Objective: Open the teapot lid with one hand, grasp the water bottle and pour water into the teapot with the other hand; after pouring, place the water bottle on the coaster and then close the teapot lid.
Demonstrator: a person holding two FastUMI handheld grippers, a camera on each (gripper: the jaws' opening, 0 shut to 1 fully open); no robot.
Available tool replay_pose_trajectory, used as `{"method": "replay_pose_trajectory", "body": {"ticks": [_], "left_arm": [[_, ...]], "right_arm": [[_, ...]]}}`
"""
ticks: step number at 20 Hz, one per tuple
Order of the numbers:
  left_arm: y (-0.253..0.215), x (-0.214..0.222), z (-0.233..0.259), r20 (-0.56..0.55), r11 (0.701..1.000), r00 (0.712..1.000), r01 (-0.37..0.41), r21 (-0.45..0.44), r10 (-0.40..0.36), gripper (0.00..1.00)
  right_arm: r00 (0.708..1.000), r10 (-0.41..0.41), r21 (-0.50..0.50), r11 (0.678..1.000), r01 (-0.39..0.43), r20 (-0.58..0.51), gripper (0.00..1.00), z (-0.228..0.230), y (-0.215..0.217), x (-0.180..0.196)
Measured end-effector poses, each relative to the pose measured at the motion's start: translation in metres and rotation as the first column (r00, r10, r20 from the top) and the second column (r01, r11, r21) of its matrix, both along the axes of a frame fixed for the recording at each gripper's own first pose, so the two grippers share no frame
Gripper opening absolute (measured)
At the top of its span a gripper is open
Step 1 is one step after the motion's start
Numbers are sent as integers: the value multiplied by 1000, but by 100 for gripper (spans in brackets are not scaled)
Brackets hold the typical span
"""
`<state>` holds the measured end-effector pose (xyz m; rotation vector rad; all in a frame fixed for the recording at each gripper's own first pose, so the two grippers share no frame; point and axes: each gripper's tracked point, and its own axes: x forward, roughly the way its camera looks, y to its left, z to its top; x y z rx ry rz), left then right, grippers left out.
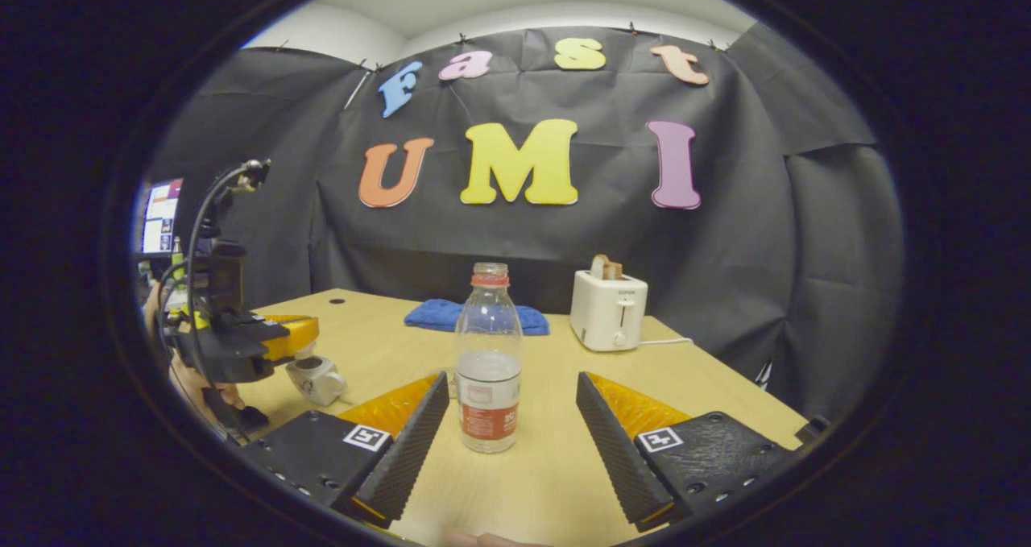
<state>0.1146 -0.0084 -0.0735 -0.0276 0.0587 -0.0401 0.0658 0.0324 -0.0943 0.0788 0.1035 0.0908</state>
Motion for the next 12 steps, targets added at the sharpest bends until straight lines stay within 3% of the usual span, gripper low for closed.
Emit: {"method": "replay_pose_trajectory", "body": {"ticks": [1, 4, 10, 12], "left_arm": [[1, -5, 7, 7, 1000, 1000, 2, -14, -2, 4], [9, -18, 19, -10, 1000, 1000, -9, -3, 9, 3], [14, -46, 46, -5, 999, 999, 44, 30, -44, 3], [14, -53, 39, -52, 997, 996, 78, 25, -76, 3]], "right_arm": [[1000, 6, 13, 1000, -6, 2, 94, -2, 2, 6], [1000, 28, 33, 999, -29, 3, 95, -11, 12, 24], [999, 35, 28, 999, -35, 15, 96, -11, 27, 62], [999, 32, 9, 999, -32, -1, 95, -15, 33, 76]]}}
